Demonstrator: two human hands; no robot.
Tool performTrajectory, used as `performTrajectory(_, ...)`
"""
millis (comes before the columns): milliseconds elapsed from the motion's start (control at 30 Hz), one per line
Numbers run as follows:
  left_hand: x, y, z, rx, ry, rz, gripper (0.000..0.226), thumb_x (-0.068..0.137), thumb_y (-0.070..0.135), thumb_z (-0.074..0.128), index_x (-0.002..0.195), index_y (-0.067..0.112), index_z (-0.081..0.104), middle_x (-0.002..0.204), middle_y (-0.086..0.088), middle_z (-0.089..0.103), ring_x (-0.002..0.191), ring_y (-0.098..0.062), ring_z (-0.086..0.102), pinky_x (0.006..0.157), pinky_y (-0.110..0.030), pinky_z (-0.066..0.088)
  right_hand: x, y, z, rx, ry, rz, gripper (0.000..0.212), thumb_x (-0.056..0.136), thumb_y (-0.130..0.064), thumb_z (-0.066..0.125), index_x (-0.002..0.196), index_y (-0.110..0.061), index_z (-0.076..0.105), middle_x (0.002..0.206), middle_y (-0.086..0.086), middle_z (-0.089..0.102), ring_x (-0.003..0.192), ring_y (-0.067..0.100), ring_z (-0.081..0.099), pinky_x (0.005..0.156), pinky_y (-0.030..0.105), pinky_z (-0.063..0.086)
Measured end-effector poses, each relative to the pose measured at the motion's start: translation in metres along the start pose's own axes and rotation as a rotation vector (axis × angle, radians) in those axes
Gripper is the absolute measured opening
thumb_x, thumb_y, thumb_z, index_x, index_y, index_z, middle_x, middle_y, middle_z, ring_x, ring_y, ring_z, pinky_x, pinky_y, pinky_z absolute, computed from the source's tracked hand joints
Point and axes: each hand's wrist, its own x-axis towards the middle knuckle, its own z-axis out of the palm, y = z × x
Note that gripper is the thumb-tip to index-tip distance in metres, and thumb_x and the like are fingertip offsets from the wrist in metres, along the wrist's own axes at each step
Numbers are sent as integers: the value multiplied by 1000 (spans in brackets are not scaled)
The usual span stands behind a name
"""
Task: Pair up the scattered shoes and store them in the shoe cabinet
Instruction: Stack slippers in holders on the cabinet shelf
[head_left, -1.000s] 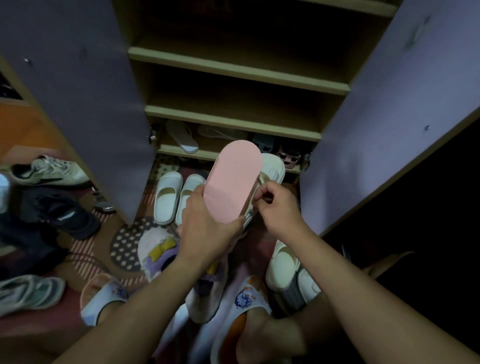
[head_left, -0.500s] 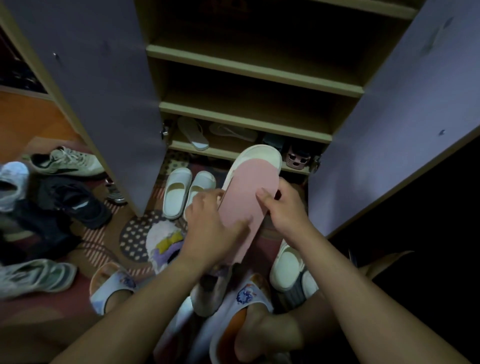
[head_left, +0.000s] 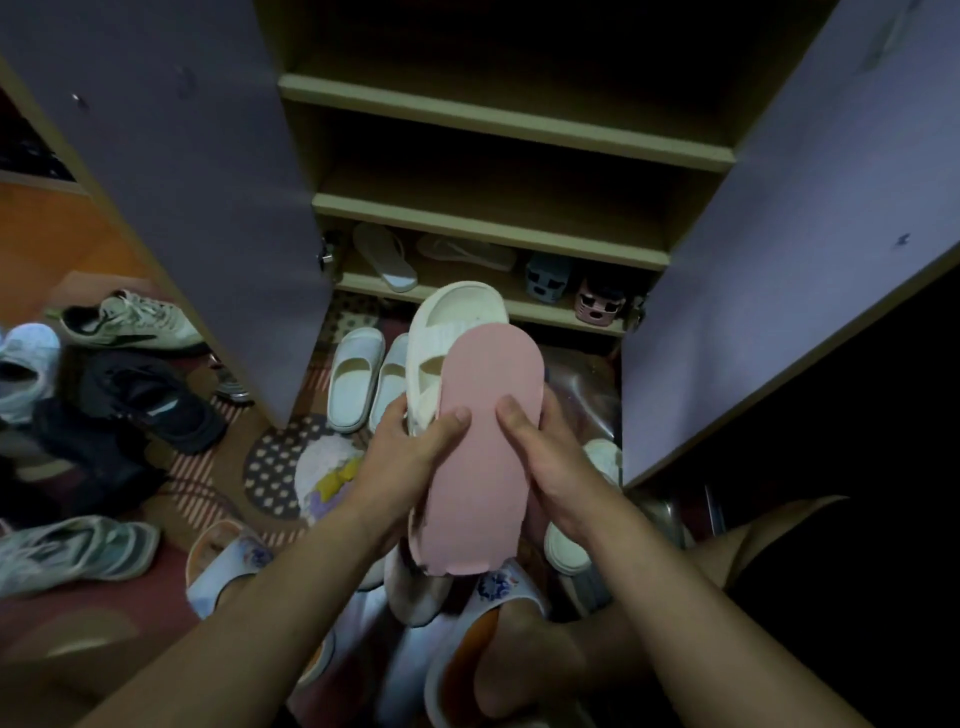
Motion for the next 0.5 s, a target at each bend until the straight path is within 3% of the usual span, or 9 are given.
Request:
performTrajectory(67,-2,4,2,-34,-42,-34,56,81,40,78,130,24,59,119,-4,73,107,-25,71,95,-52,56,2,9,4,185,-40,85,81,76,-54,79,145,-29,43,134,12,62,121,35,62,102,61,47)
performTrajectory(200,1,5,0,-45,-113,-87,54,86,33,70,135,18,56,121,-10,72,112,-29,69,99,-54,52,1,12,4,215,-103,91,68,84,-60,69,136,-17,57,127,19,66,119,39,62,104,61,45)
performTrajectory(367,4,-1,7,-104,-95,-123,56,86,33,69,137,14,55,122,-14,70,114,-33,67,100,-55,51,7,7,1,-23,30,34,44,85,-59,65,117,-29,67,108,4,75,98,24,73,86,47,59)
performTrajectory(500,8,-13,4,-80,-38,-148,39,91,27,74,126,16,64,115,-12,74,107,-32,71,93,-51,56,12,23,5,-218,154,46,59,72,-72,66,112,-28,68,96,-8,76,81,8,74,64,27,57)
